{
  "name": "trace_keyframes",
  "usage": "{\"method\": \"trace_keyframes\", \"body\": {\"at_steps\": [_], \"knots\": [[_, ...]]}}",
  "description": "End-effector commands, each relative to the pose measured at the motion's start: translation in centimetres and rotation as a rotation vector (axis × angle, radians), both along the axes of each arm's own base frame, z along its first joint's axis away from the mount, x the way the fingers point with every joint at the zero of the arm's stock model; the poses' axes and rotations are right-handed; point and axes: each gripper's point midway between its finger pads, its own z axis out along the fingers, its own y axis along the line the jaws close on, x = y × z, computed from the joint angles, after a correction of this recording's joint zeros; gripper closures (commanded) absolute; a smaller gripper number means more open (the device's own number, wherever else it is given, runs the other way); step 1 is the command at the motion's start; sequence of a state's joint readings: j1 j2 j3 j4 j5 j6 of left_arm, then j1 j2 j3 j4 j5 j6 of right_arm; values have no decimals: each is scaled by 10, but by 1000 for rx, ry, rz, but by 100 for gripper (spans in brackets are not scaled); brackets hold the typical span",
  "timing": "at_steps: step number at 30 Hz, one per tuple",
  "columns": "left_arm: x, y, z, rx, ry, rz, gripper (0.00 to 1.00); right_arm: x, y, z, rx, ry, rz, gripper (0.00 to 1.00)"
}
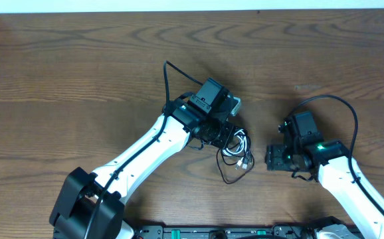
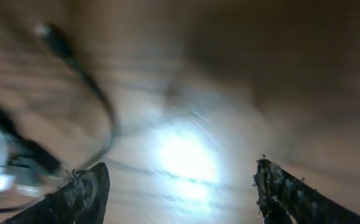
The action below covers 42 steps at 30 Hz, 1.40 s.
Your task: Untangle cables
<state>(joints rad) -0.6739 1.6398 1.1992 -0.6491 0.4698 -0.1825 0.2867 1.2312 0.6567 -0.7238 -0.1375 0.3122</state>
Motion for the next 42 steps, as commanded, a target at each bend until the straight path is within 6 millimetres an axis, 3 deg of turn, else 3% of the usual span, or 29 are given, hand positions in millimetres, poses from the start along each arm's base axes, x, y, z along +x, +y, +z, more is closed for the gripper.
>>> {"method": "trace_keyframes", "body": {"at_steps": [1, 4, 6, 11, 16, 19, 21, 23, 28, 34, 42], "knots": [[-3, 0, 4, -14, 2, -12, 93, -3, 40, 12, 204, -28, 187, 30], [-5, 1, 3, -10, 14, -13, 92, 2, 69, 31, 358, -103, 323, 32], [-7, 1, 3, -11, 25, -17, 92, 5, 78, 39, 405, -142, 365, 35], [-21, -10, 11, -94, 88, -60, 93, 14, 82, 45, 420, -196, 380, 47], [-35, -22, 24, -195, 131, -146, 92, 16, 80, 44, 405, -199, 375, 50], [-36, -22, 25, -201, 135, -151, 93, 16, 78, 42, 394, -198, 371, 62], [-35, -22, 24, -197, 131, -148, 92, 16, 78, 42, 394, -195, 370, 83], [-32, -19, 21, -174, 115, -137, 93, 14, 78, 41, 393, -185, 368, 91], [-18, -9, 11, -88, 56, -88, 92, 7, 69, 32, 343, -137, 344, 83], [-16, -7, 9, -72, 45, -78, 92, 0, 56, 21, 270, -88, 315, 58], [-16, -7, 9, -72, 46, -78, 92, 0, 58, 23, 286, -94, 320, 68]]}}
